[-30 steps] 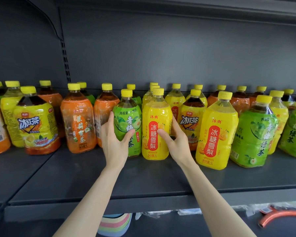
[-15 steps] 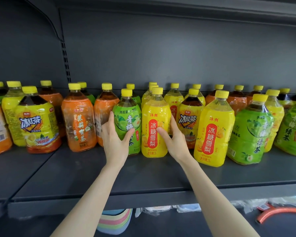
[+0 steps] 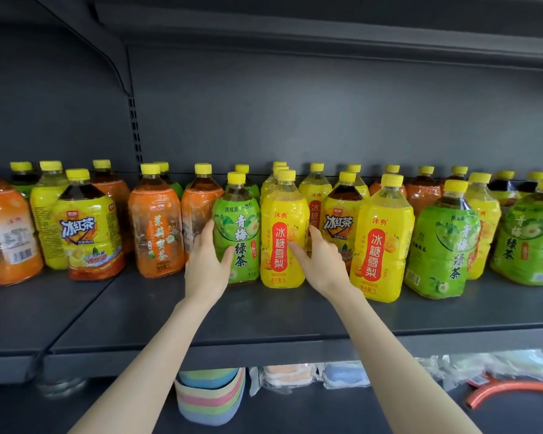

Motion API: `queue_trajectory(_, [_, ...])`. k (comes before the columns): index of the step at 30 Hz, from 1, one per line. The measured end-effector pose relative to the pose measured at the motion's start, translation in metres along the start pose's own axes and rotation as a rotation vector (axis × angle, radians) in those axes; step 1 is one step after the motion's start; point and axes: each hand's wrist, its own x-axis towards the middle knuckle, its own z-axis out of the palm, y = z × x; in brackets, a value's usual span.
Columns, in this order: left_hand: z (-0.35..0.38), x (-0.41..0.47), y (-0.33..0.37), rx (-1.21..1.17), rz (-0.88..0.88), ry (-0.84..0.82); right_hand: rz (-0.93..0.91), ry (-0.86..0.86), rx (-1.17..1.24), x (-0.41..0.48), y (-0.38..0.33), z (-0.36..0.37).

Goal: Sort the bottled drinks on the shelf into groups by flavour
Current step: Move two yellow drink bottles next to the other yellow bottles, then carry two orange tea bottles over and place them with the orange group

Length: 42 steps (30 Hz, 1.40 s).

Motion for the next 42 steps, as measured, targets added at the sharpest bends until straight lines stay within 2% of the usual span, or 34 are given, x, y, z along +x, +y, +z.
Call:
queue_trajectory(3, [-0.011,-0.006,0.0,0.022,0.015,0.01,-0.038,0.079,-0.096,-0.01,-0.006,-0.008])
queue_trajectory(8, [-0.033,-0.022,0.012,0.014,0.107,0.041,-0.187,0.197,-0.059,-0.024,-0.023,-0.019])
queue_trajectory(15, [-0.073,-0.027,0.019,0.057,0.181,0.143,-0.316,0.194,0.04,-0.022,-0.049,-0.006])
queue_trajectory(22, [-0.126,-0.006,-0.02,0.12,0.172,0.183,-0.387,0.158,0.1,-0.011,-0.102,0.038])
queue_trajectory(30, [-0.144,0.055,-0.083,0.036,0.144,0.086,-0.32,0.283,0.059,0.01,-0.153,0.1])
queue_trajectory(35, [-0.137,0.099,-0.098,-0.063,0.145,-0.003,-0.247,0.34,0.038,0.029,-0.176,0.12])
queue_trajectory(42, [-0.125,0.129,-0.102,-0.211,0.102,-0.177,-0.148,0.302,0.11,0.064,-0.198,0.126])
